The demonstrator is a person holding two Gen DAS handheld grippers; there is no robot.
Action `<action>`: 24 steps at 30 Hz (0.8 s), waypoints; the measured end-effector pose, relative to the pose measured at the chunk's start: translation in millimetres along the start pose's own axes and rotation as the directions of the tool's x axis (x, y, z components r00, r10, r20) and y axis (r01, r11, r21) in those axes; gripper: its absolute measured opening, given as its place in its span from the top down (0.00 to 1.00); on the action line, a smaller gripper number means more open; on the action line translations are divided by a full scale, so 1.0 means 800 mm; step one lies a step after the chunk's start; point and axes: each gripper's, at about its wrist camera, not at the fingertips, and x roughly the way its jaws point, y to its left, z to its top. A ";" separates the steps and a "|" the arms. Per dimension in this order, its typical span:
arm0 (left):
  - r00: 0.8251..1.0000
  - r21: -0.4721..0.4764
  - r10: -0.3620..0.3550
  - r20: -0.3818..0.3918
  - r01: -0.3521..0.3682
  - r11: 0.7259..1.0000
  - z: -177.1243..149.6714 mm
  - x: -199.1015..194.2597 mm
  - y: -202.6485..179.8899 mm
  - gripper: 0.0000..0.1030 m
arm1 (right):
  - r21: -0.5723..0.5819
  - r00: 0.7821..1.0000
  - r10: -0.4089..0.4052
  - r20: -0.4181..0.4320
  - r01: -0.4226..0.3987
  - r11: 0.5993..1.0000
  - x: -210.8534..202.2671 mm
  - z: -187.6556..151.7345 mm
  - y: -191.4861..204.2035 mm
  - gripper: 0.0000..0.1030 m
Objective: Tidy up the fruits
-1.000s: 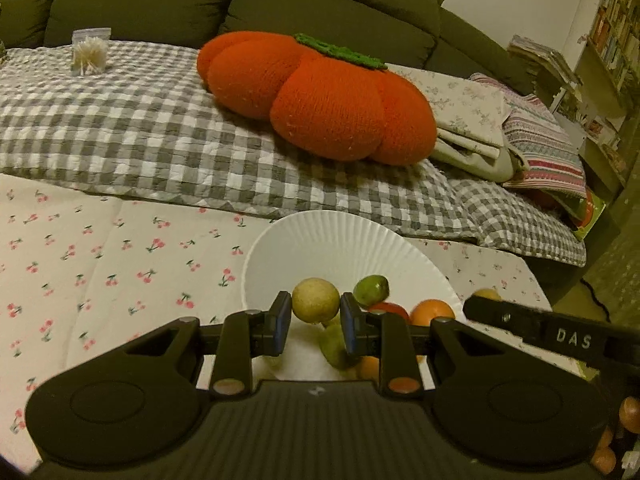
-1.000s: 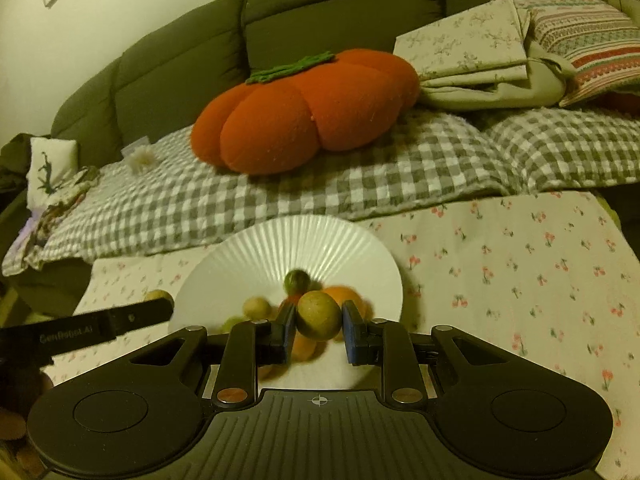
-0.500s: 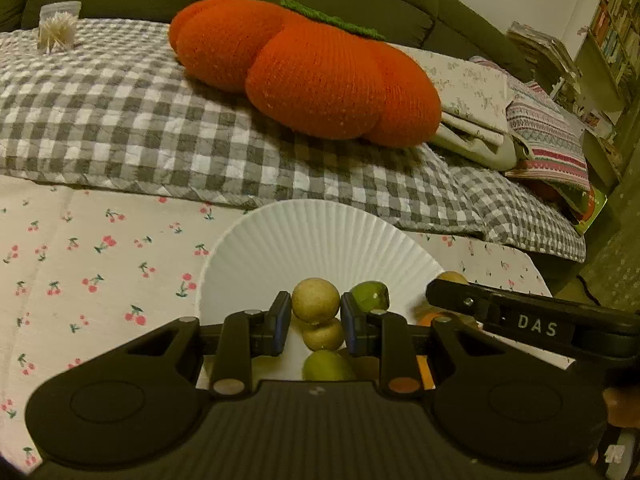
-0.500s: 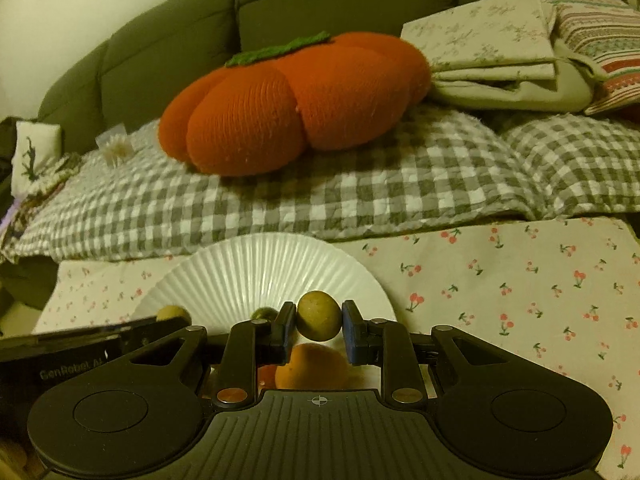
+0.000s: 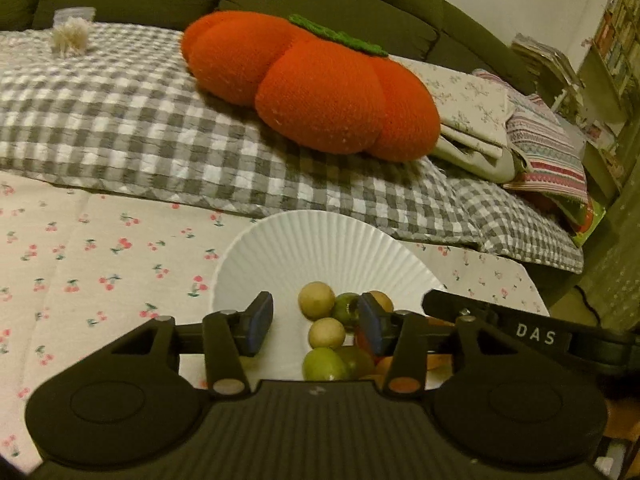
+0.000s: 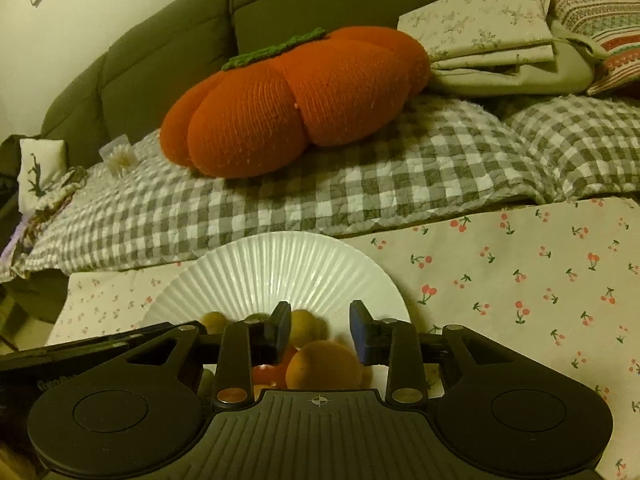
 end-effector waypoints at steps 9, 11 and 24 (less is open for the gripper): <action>0.991 0.049 0.131 0.028 -0.132 0.990 -0.020 -0.055 -0.008 0.48 | -0.016 1.000 -0.001 0.000 0.001 1.000 -0.039 -0.017 0.027 0.69; 0.988 0.040 0.152 0.025 -0.153 0.987 -0.024 -0.068 -0.007 0.44 | -0.020 1.000 -0.006 0.003 0.006 1.000 -0.050 -0.022 0.033 0.69; 0.967 0.089 0.241 0.089 -0.248 0.965 -0.066 -0.172 -0.019 0.35 | -0.059 0.998 -0.019 0.060 0.022 0.998 -0.148 -0.072 0.077 0.61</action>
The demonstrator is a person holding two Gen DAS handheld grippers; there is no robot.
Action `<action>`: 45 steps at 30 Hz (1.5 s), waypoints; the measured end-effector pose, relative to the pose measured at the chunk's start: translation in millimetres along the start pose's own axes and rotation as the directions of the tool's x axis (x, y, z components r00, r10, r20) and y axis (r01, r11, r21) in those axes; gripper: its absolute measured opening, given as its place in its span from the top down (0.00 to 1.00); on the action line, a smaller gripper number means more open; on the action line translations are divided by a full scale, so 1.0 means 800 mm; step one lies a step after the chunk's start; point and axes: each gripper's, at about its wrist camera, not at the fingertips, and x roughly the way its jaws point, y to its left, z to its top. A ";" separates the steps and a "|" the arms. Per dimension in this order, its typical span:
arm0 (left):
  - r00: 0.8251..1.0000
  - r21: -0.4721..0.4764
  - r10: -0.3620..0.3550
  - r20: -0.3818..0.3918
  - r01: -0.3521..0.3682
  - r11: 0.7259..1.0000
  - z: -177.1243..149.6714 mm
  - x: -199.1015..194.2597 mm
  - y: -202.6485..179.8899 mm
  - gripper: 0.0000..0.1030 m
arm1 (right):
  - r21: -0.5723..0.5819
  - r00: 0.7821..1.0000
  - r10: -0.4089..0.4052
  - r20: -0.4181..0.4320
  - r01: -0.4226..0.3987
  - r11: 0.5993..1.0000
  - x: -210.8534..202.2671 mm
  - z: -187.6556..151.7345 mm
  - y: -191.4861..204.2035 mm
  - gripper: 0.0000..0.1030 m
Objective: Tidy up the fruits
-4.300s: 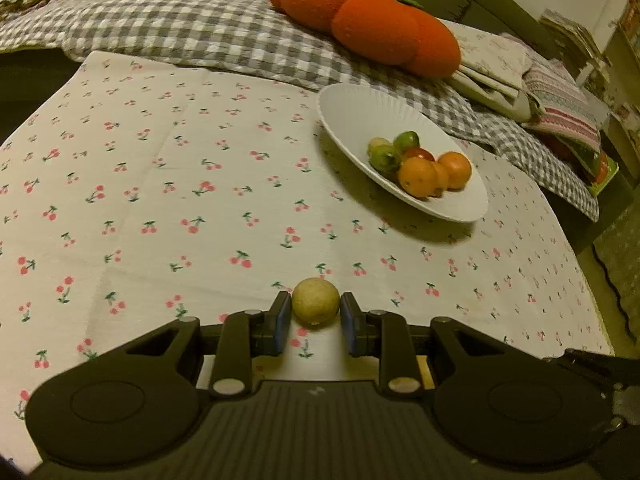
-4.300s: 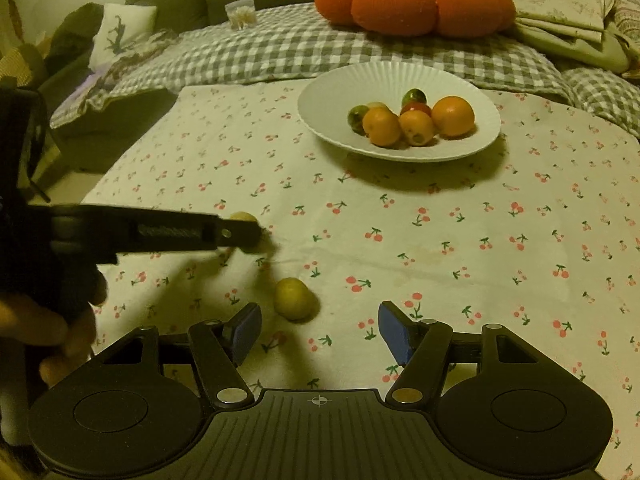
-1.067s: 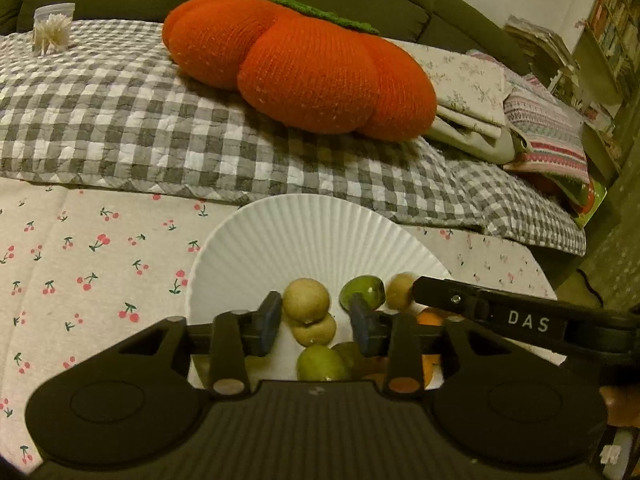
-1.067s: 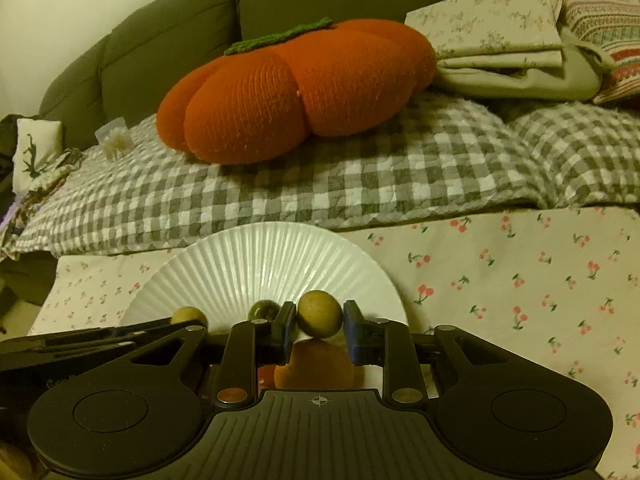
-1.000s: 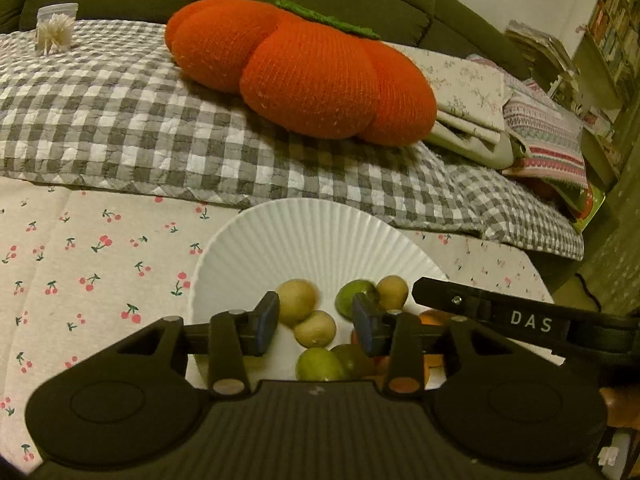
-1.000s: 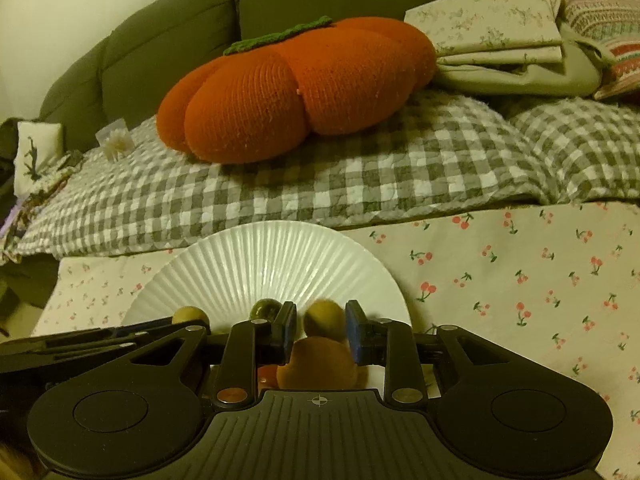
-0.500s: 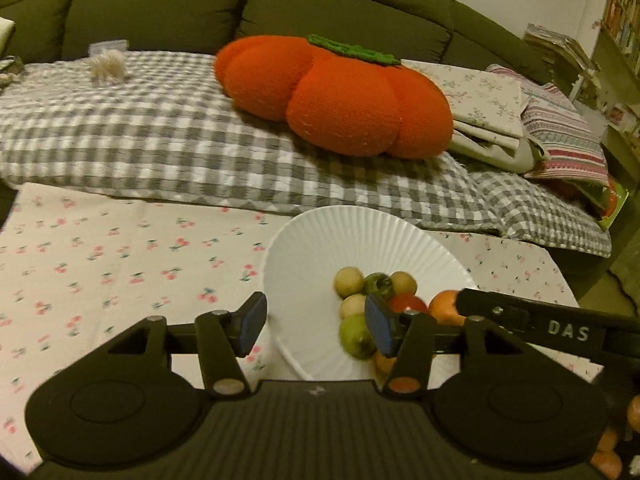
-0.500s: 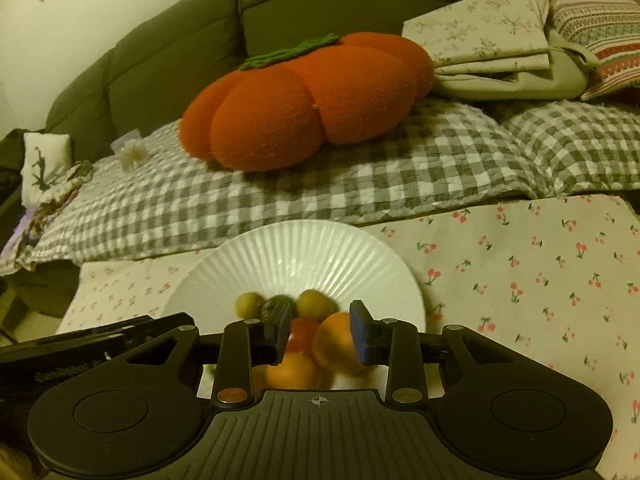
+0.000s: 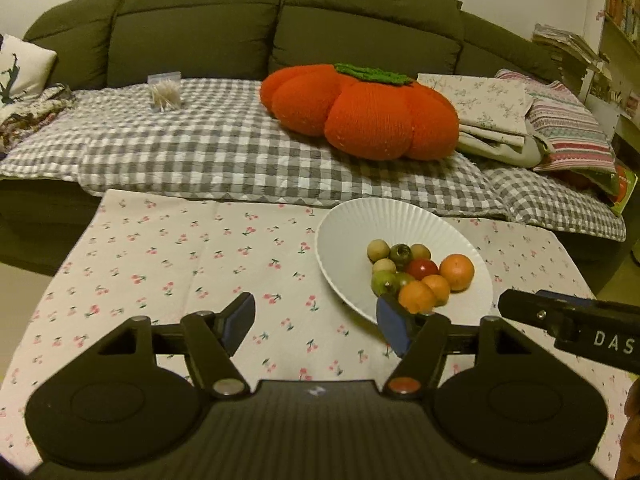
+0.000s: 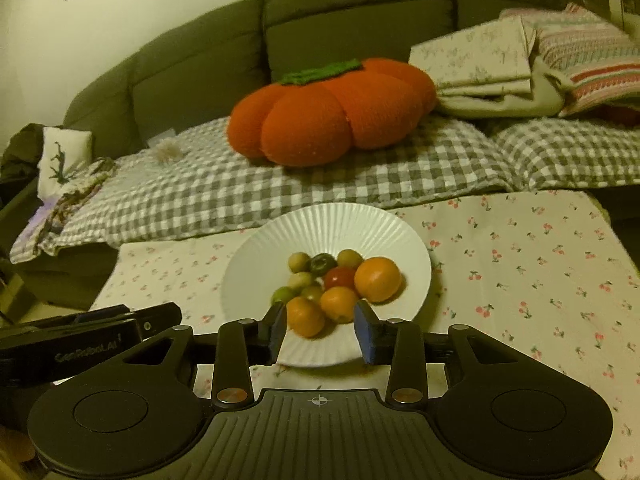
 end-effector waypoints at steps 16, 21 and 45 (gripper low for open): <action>0.999 0.000 0.030 0.021 -0.030 1.000 -0.062 -0.076 0.006 0.28 | -0.011 0.999 -0.024 0.041 0.025 1.000 -0.072 -0.061 0.035 0.59; 0.998 -0.003 0.060 0.035 -0.060 0.998 -0.078 -0.097 0.011 0.12 | -0.039 0.998 -0.040 0.046 0.041 0.998 -0.088 -0.080 0.051 0.40; 0.998 0.001 0.063 -0.007 -0.063 0.998 -0.085 -0.080 0.018 0.01 | -0.066 0.986 -0.161 0.037 0.163 0.984 -0.089 -0.111 0.058 0.01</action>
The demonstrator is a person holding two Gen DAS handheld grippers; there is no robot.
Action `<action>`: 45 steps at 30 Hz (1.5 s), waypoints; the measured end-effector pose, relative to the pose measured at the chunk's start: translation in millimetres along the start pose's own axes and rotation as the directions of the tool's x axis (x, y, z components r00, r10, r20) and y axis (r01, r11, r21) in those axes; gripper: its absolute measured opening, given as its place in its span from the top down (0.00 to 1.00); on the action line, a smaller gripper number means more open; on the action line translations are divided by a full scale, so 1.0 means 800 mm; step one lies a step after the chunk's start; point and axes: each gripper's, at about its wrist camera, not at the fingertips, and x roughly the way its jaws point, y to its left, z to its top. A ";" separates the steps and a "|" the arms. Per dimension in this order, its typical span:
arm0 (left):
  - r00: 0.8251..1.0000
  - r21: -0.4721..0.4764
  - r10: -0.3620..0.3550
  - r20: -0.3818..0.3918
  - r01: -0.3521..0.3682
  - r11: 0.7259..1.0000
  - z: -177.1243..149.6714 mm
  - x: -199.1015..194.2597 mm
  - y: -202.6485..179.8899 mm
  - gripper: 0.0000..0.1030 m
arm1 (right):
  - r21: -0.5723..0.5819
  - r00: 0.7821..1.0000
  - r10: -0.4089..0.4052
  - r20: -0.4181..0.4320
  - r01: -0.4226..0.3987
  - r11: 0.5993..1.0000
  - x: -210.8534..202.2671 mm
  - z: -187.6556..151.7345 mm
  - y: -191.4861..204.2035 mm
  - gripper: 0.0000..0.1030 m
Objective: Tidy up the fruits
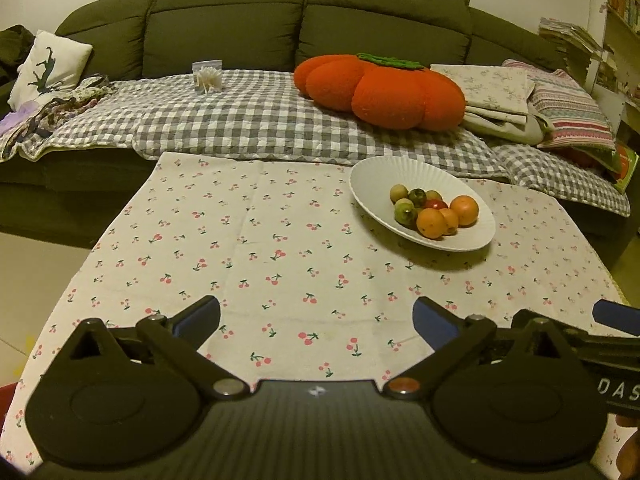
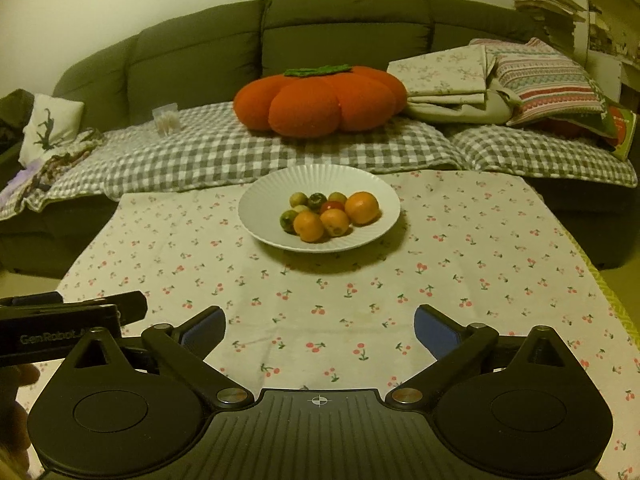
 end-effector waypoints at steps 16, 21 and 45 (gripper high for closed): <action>1.000 0.016 -0.020 -0.002 0.020 1.000 0.000 0.000 -0.014 0.01 | -0.019 1.000 -0.008 0.016 0.008 1.000 -0.003 0.000 -0.011 0.01; 1.000 0.025 -0.020 -0.004 0.021 0.999 -0.001 0.000 -0.017 0.01 | -0.024 1.000 -0.009 0.021 0.010 1.000 -0.005 0.001 -0.014 0.01; 1.000 0.033 0.001 -0.011 -0.001 0.999 -0.003 0.005 -0.017 0.01 | -0.040 1.000 -0.005 0.023 0.006 0.999 -0.003 -0.001 -0.012 0.01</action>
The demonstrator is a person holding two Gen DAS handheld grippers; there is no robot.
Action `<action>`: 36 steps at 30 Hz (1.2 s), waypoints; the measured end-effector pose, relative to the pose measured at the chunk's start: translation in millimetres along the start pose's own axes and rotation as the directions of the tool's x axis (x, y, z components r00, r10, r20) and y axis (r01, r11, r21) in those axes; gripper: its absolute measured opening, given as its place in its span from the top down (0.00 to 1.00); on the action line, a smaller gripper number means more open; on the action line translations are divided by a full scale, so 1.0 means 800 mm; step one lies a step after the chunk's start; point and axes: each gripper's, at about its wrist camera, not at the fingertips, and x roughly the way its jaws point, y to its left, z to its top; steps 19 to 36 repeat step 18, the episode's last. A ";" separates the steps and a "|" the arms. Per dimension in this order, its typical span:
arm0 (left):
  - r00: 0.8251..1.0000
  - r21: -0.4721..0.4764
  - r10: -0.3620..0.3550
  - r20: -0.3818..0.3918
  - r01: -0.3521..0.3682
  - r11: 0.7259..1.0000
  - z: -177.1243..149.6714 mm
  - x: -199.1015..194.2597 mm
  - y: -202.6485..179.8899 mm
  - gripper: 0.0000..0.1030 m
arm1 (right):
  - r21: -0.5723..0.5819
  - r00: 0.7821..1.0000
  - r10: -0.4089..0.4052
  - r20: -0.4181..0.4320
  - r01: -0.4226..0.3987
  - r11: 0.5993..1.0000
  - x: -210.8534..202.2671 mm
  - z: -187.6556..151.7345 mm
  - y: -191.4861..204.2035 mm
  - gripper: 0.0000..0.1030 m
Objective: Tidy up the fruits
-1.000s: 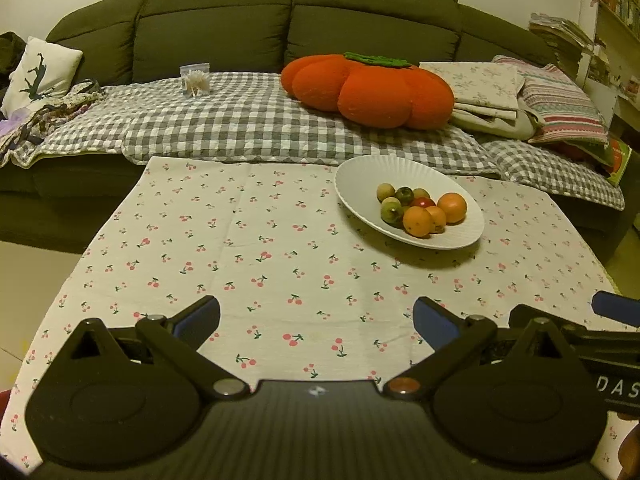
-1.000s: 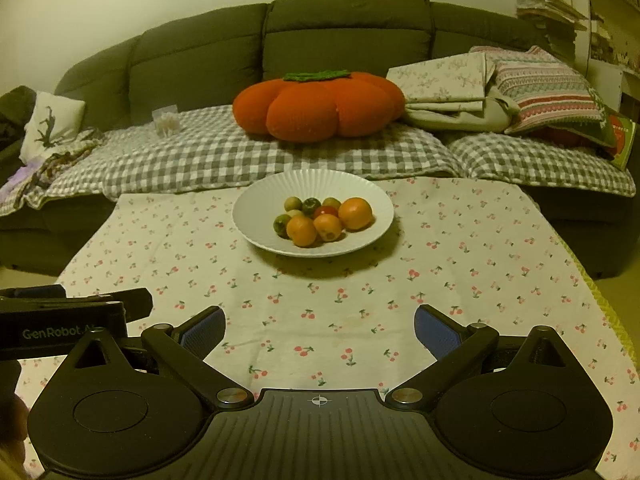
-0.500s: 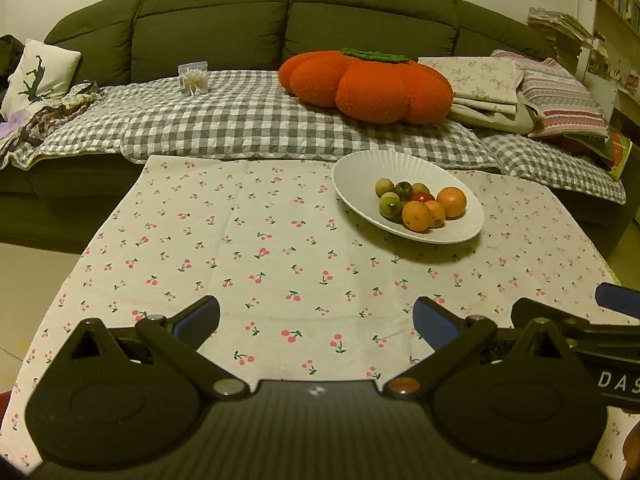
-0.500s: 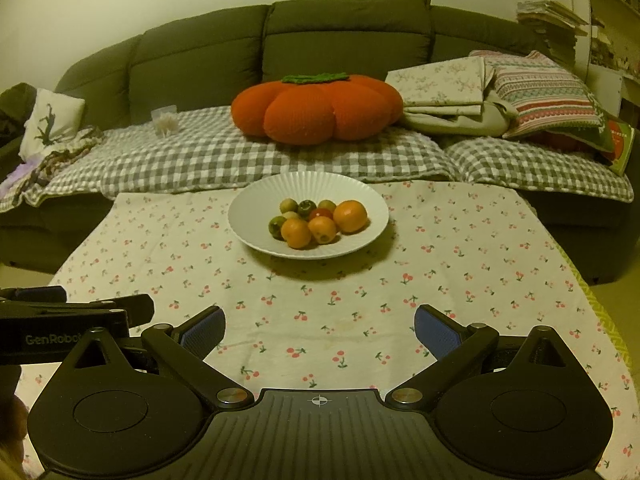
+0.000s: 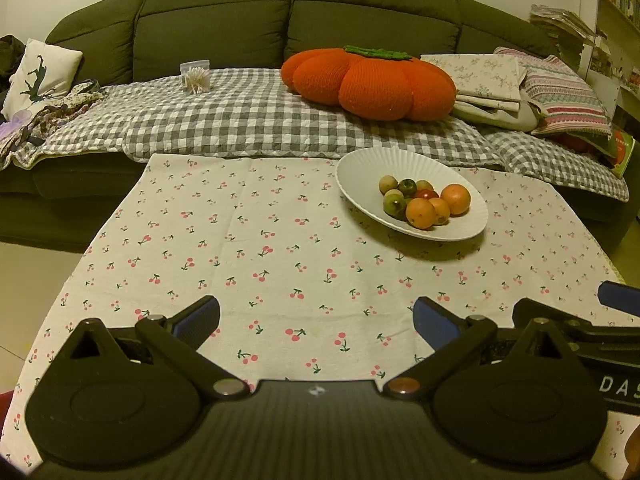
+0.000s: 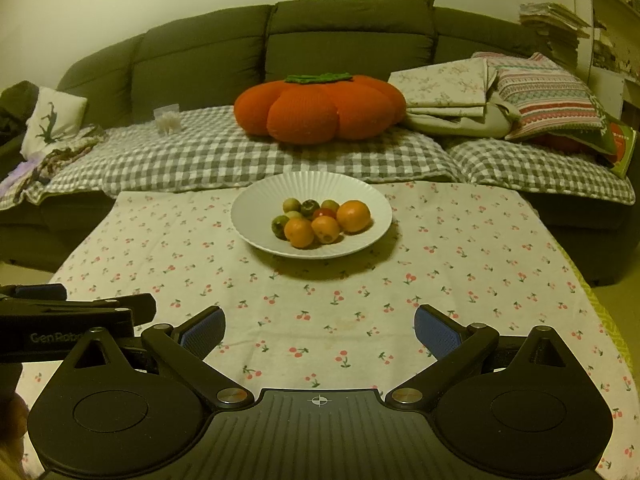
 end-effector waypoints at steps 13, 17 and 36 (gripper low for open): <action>1.000 -0.003 0.000 0.012 0.000 1.000 0.000 -0.001 0.000 0.01 | 0.002 1.000 0.002 0.003 -0.002 1.000 0.000 -0.001 0.000 0.01; 1.000 -0.001 0.004 0.011 -0.004 1.000 0.000 -0.001 0.000 0.01 | -0.002 1.000 0.003 0.001 -0.003 1.000 0.000 0.000 0.002 0.01; 1.000 -0.001 0.003 0.010 -0.003 1.000 0.000 -0.001 0.000 0.01 | -0.004 1.000 0.003 0.001 -0.003 1.000 0.000 0.000 0.002 0.01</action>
